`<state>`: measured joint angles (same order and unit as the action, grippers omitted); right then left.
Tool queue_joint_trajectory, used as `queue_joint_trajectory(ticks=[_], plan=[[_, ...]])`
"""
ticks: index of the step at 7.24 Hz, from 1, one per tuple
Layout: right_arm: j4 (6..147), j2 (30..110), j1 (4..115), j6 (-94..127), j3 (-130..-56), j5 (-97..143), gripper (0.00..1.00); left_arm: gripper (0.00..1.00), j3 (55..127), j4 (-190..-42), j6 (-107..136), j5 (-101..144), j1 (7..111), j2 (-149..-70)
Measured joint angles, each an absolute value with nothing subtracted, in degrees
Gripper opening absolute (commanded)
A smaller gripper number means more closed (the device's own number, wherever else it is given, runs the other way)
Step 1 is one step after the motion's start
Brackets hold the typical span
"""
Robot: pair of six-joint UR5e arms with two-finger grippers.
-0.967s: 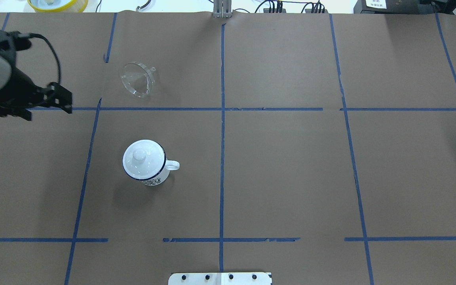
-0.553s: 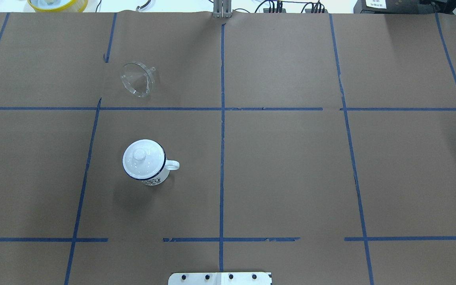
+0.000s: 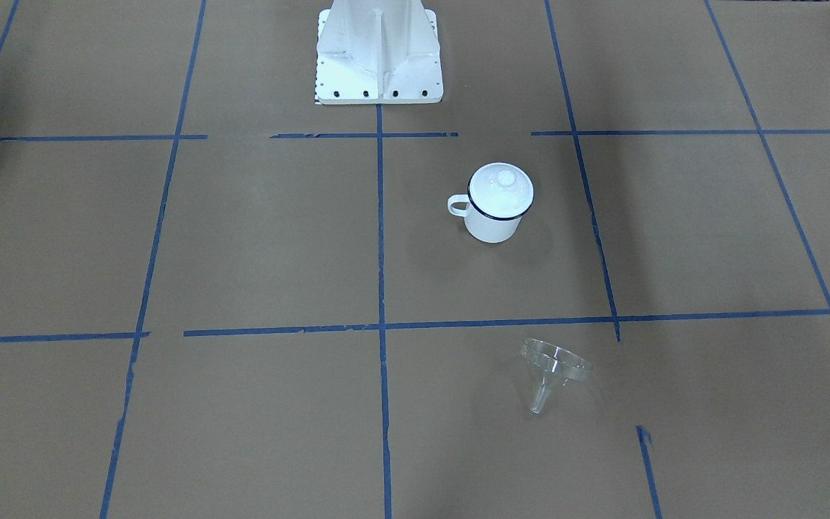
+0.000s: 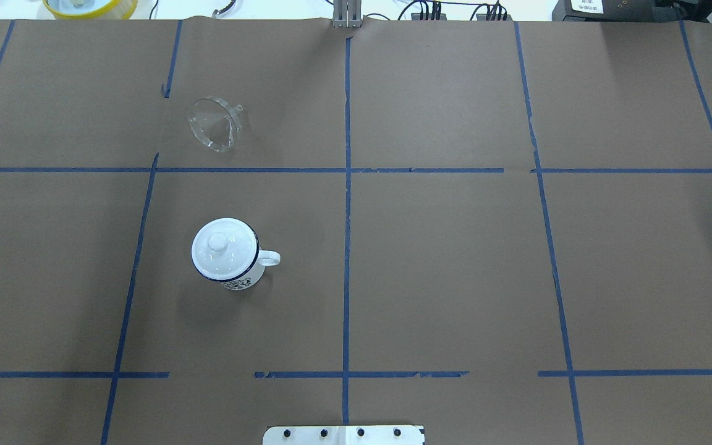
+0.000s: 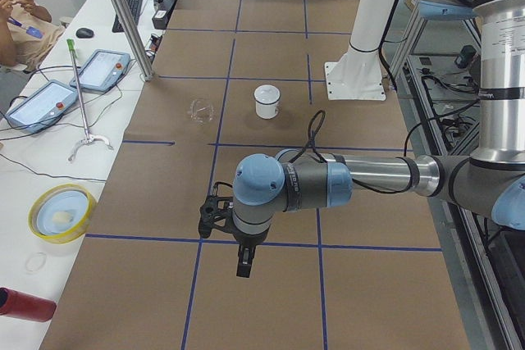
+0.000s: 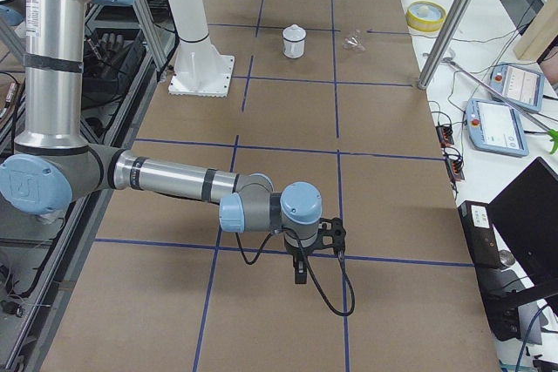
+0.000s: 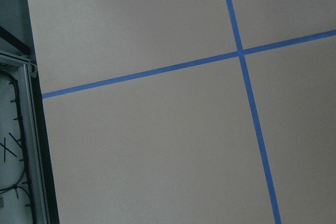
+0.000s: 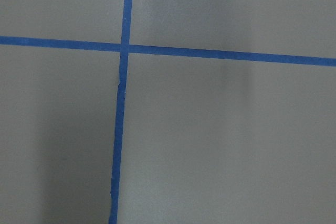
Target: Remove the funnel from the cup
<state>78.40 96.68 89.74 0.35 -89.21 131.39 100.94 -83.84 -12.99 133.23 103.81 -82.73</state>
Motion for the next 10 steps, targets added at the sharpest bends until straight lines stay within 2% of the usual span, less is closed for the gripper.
queue_joint_trajectory(ticks=[5, 10], plan=[[78.40, 96.68, 89.74, 0.35, -89.21, 131.33, 1.00, 1.00, 100.52, -83.91, -3.27, 134.47, 96.71, -83.47], [78.40, 96.68, 89.74, 0.35, -89.27, 131.39, 1.00, 1.00, 100.32, -79.92, -2.47, 134.16, 95.96, -85.88]])
